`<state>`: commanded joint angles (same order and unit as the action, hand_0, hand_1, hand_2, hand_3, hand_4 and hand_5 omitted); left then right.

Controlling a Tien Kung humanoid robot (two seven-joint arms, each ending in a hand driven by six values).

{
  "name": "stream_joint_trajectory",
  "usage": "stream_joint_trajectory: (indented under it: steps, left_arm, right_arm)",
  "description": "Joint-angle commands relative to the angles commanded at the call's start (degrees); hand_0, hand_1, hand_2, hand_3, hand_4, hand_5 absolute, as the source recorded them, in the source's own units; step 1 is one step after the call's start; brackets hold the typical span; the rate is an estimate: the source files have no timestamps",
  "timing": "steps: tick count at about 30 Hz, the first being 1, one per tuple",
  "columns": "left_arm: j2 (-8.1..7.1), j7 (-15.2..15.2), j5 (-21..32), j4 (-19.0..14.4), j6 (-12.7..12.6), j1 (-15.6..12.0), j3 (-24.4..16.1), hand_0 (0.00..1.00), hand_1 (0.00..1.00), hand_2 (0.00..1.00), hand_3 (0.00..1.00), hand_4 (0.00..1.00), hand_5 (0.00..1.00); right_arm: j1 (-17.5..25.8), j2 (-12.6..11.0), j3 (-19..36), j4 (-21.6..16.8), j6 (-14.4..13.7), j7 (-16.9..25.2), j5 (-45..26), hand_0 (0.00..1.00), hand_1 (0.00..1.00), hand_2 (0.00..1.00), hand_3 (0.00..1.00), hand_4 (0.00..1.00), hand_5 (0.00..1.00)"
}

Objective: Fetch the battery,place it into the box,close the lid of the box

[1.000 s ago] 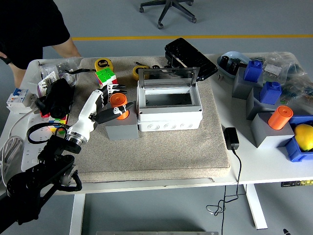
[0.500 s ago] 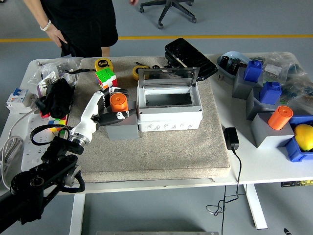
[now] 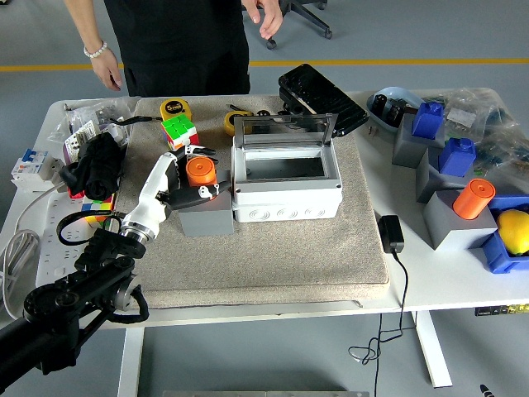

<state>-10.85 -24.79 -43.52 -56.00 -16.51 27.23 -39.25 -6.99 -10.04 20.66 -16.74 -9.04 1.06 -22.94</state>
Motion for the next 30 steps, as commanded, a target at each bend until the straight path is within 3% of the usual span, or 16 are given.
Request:
stream_joint_trajectory:
  steps: [1, 2, 7, 8, 19, 30]
  left_arm:
    - [0.08, 0.04, 0.24, 0.19, 0.0, 0.15, 0.12, 0.393, 0.417, 0.452, 0.51, 0.925, 0.002]
    - [0.19, 0.1, 0.45, 0.41, 0.04, 0.31, 0.27, 0.27, 0.309, 0.312, 0.294, 0.788, 0.002]
    - [0.46, 0.65, 1.26, 0.91, 0.45, 0.84, 0.97, 0.27, 0.309, 0.312, 0.294, 0.788, 0.002]
    - [0.51, 0.74, 1.31, 0.98, 0.49, 0.9, 1.06, 0.225, 0.272, 0.241, 0.231, 0.642, 0.002]
    - [1.16, 1.53, 1.69, 0.61, 1.43, 1.13, 1.21, 0.216, 0.253, 0.243, 0.212, 0.613, 0.002]
    - [1.5, 1.92, -1.0, -4.06, 2.0, 0.8, -1.24, 0.215, 0.25, 0.238, 0.208, 0.594, 0.002]
  right_arm:
    - [-0.03, -0.01, -0.03, 0.0, -0.01, 0.01, 0.0, 0.742, 0.68, 0.658, 0.602, 0.995, 0.614]
    - [-0.05, -0.01, -0.02, -0.01, -0.02, 0.03, 0.0, 0.739, 0.675, 0.659, 0.602, 0.995, 0.613]
    - [-0.04, 0.02, 0.07, 0.01, -0.11, 0.12, -0.05, 0.739, 0.675, 0.659, 0.602, 0.995, 0.613]
    - [-0.03, 0.02, 0.12, 0.01, -0.11, 0.13, -0.04, 0.735, 0.675, 0.656, 0.601, 0.995, 0.612]
    - [0.61, 0.06, 0.99, 0.0, -0.23, 1.16, 0.28, 0.733, 0.672, 0.657, 0.601, 0.995, 0.611]
    - [0.76, 0.07, 1.94, 0.06, -0.81, 1.91, 0.47, 0.73, 0.667, 0.652, 0.597, 0.993, 0.605]
